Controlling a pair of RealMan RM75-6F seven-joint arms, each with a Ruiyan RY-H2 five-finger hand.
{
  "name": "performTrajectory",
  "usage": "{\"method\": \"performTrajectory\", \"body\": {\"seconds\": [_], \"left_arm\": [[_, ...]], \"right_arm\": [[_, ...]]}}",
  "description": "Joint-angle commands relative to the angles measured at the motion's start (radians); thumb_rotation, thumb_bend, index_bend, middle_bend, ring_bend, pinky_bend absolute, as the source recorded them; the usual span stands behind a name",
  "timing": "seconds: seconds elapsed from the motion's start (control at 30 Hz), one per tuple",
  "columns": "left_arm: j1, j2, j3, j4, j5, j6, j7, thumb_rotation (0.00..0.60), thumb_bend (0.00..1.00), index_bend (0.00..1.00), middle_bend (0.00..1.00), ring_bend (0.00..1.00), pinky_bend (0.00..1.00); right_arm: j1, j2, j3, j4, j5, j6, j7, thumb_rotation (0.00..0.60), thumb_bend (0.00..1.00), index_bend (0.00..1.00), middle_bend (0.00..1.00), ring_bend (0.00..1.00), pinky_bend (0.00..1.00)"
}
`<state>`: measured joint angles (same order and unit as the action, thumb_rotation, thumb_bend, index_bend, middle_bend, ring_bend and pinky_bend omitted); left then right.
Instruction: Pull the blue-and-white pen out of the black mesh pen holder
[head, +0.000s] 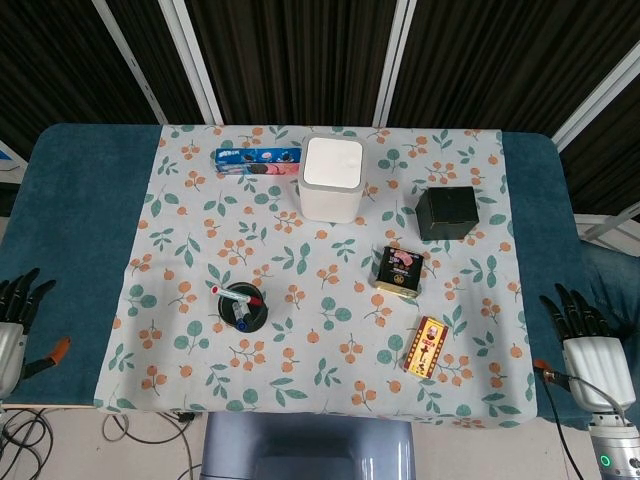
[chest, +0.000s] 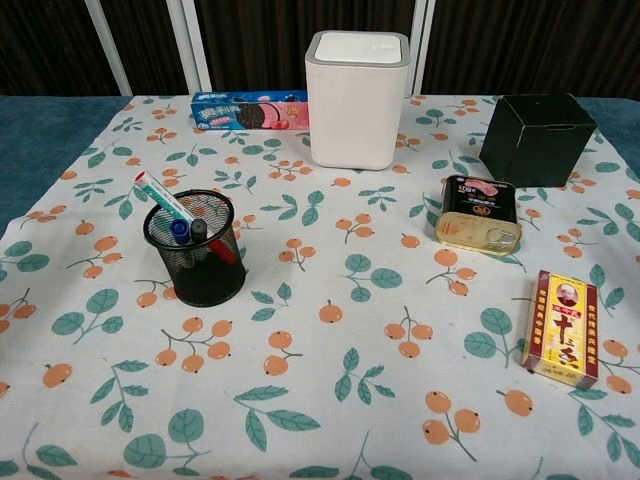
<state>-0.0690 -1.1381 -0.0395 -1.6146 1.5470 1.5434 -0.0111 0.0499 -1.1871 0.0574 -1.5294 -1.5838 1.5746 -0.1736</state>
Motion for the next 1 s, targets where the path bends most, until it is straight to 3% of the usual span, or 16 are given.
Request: {"method": "performTrajectory", "body": {"seconds": [0.03,0.17,0.33,0.57,0.73,1.0], "left_arm": [[-0.008,-0.036,-0.008,0.024,0.038,0.030,-0.018,0.600,0.23,0.16,0.00,0.00,0.00],[-0.027,-0.060,0.010,0.051,0.113,0.042,-0.096,0.600,0.23,0.17,0.00,0.00,0.00],[-0.076,-0.039,0.006,-0.021,0.141,-0.017,-0.021,0.600,0.23,0.18,0.00,0.00,0.00],[-0.204,-0.035,-0.010,-0.188,0.132,-0.223,0.084,0.600,0.21,0.21,0.00,0.00,0.00],[-0.262,-0.142,-0.047,-0.221,0.055,-0.305,0.237,0.600,0.20,0.24,0.00,0.00,0.00],[-0.297,-0.328,-0.060,-0.153,0.009,-0.313,0.349,0.600,0.21,0.31,0.00,0.00,0.00]], "right_arm": [[-0.002,0.000,0.002,-0.001,0.002,0.004,0.000,0.600,0.19,0.13,0.00,0.07,0.20],[-0.006,0.003,0.004,-0.004,0.007,0.010,0.003,0.600,0.19,0.13,0.00,0.07,0.20],[-0.006,0.003,0.003,-0.004,0.008,0.007,0.007,0.600,0.19,0.13,0.00,0.07,0.20],[-0.008,0.002,0.006,-0.007,0.012,0.009,-0.001,0.600,0.19,0.13,0.00,0.07,0.20],[-0.008,0.002,0.007,-0.011,0.018,0.006,-0.003,0.600,0.19,0.13,0.00,0.07,0.20],[-0.008,0.005,0.008,-0.012,0.019,0.004,0.003,0.600,0.19,0.13,0.00,0.07,0.20]]}}
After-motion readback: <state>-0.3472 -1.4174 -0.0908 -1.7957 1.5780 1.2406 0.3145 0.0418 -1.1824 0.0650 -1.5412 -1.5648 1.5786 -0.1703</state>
